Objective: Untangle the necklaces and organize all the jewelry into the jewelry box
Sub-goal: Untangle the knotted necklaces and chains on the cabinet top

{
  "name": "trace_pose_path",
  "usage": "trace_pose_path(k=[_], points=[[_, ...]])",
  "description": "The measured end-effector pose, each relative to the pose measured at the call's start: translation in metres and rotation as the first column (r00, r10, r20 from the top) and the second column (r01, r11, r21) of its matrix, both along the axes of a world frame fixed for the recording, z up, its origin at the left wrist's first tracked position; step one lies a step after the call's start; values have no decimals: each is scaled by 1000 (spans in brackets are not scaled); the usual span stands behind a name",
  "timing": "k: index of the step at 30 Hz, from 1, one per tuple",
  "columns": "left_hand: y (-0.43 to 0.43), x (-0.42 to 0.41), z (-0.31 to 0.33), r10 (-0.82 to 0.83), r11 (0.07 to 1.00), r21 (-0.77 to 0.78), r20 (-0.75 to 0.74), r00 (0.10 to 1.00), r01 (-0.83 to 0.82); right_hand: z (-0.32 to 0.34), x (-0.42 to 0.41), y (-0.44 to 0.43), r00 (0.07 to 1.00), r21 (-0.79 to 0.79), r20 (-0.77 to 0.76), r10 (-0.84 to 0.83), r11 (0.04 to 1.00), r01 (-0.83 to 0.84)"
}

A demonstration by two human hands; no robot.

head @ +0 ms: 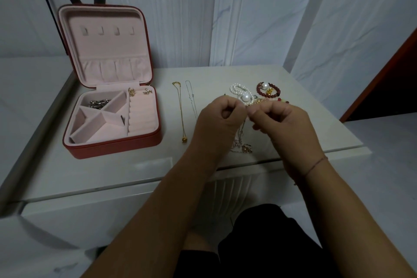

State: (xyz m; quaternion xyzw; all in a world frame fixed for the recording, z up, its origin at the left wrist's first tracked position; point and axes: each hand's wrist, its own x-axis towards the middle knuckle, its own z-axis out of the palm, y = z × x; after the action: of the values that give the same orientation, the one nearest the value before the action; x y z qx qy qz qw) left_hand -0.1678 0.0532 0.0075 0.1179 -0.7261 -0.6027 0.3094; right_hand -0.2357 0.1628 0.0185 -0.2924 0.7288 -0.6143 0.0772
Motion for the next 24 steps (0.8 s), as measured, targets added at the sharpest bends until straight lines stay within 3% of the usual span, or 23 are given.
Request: trace_pose_path(k=[4, 9, 14, 18, 21, 24], points=[[1, 2, 0, -21, 1000, 6, 5, 1000, 21, 0, -2, 1, 997, -73, 73, 12, 997, -6], [2, -4, -3, -81, 996, 36, 126, 989, 77, 0, 0, -2, 996, -85, 78, 36, 996, -29], [4, -3, -1, -151, 953, 282, 119, 981, 113, 1, 2, -2, 987, -127, 113, 112, 987, -98], [4, -2, 2, -145, 854, 516, 121, 982, 63, 1, 1, -2, 988, -88, 78, 133, 988, -126], [3, -1, 3, -116, 871, 488, 112, 987, 47, 0, -2, -1, 994, -78, 57, 93, 993, -89], [3, 1, 4, -78, 945, 325, 162, 984, 22, -2, -7, 1, 994, -101, 76, 74, 993, -66]])
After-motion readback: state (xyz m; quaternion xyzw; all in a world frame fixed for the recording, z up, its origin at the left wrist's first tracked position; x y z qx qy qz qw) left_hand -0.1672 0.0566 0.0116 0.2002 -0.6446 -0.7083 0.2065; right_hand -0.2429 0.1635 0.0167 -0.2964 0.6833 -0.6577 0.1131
